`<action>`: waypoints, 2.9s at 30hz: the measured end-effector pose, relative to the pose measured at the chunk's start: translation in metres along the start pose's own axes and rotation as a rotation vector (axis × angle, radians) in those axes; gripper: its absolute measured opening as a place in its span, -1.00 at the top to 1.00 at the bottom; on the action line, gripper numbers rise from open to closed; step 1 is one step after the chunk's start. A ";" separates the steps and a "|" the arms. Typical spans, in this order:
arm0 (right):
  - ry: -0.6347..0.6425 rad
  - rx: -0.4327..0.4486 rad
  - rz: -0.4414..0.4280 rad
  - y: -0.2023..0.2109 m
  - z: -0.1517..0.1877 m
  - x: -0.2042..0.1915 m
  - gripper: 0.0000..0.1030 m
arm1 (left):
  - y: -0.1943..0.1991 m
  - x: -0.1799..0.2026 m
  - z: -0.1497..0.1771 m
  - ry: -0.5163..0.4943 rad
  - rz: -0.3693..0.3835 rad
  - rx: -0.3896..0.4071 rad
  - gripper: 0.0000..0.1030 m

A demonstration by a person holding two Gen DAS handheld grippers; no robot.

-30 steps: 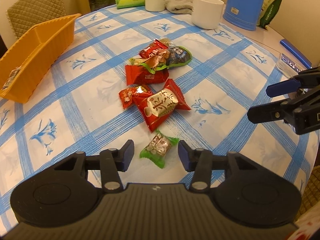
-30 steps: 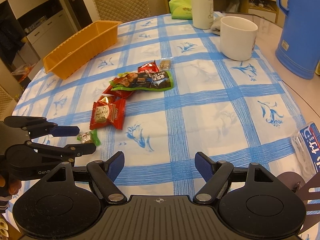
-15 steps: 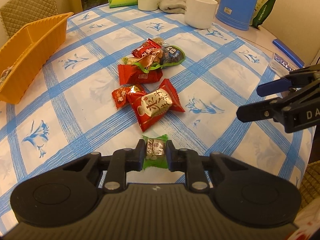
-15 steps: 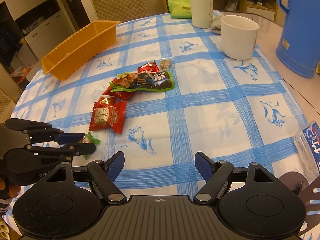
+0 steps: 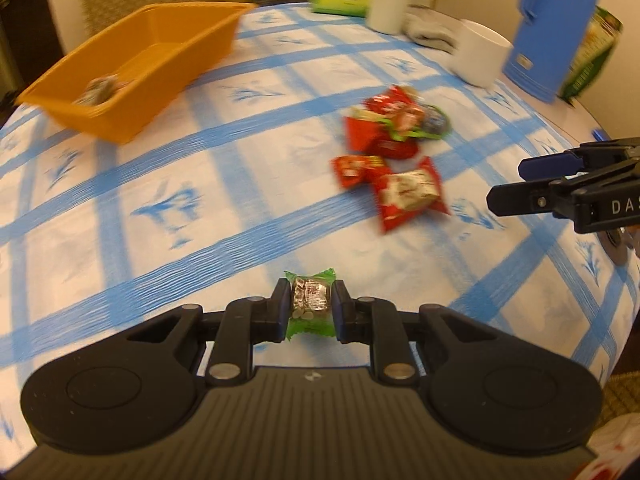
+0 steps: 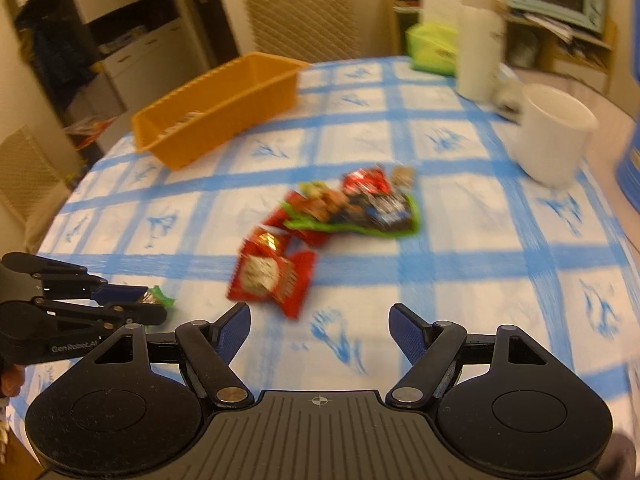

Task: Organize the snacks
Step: 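Grasp the red packet with gold text with the right tool while the left tool holds the green candy, then carry both snacks over the orange tray and open both tools to drop them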

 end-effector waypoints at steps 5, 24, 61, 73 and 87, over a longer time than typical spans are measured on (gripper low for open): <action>0.122 0.018 -0.038 -0.015 -0.017 -0.018 -0.48 | 0.010 -0.022 0.009 0.072 -0.027 0.012 0.63; 0.415 -0.128 -0.033 -0.055 -0.028 -0.049 -0.21 | 0.025 -0.063 0.030 0.202 -0.063 0.022 0.63; 0.305 -0.161 0.009 -0.066 -0.031 -0.049 0.46 | 0.033 -0.077 0.036 0.241 -0.072 0.039 0.63; 0.311 -0.117 -0.054 -0.040 -0.047 -0.065 0.47 | 0.050 -0.080 0.022 0.242 -0.079 0.083 0.63; 0.274 -0.047 -0.141 -0.030 -0.113 -0.085 0.48 | 0.074 -0.121 -0.043 0.229 -0.114 0.173 0.63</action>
Point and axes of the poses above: each gripper's, at about its wrist camera, not at the fingertips, and y roughly against the way its jaws point, x to its right, z to its underside, the point moved 3 cm from there along -y, roughly the way its jaws point, and after that the axes turned 13 degrees about -x, right-handed, at the moved point
